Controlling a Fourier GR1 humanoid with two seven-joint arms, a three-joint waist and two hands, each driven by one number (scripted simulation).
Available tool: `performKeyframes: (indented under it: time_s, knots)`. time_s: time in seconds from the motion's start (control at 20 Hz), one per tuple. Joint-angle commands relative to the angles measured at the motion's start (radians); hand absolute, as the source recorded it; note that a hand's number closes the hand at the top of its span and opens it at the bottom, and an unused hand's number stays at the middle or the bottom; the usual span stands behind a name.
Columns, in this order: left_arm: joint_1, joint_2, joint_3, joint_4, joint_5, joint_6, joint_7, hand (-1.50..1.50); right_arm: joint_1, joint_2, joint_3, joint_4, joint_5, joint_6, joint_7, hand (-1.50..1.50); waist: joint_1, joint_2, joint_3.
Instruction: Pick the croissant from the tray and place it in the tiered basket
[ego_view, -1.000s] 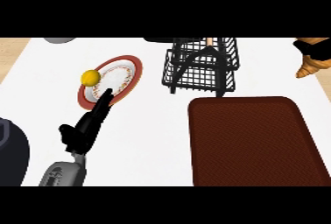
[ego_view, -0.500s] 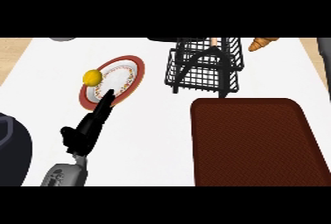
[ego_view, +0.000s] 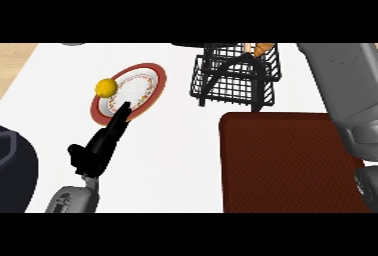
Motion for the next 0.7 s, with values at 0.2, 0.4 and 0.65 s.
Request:
performKeyframes:
  time_s: [0.2, 0.4, 0.65]
  knots:
    - [-0.04, -0.035, -0.016, 0.039, -0.034, 0.028, -0.026, 0.0, -0.074, 0.096, -0.048, 0.219, -0.013, -0.091, -0.106, 1.5, 0.002, 0.005, 0.0]
    - [0.017, -0.027, -0.014, 0.005, -0.019, 0.011, -0.024, 0.0, -0.102, 0.086, -0.117, 0.258, -0.073, -0.073, -0.094, 1.5, -0.001, 0.001, 0.0]
    - [-0.045, 0.008, 0.03, -0.008, 0.002, 0.011, 0.051, 0.0, -0.165, 0.141, -0.214, 0.33, -0.174, -0.039, 0.142, 1.5, -0.008, -0.006, 0.0]
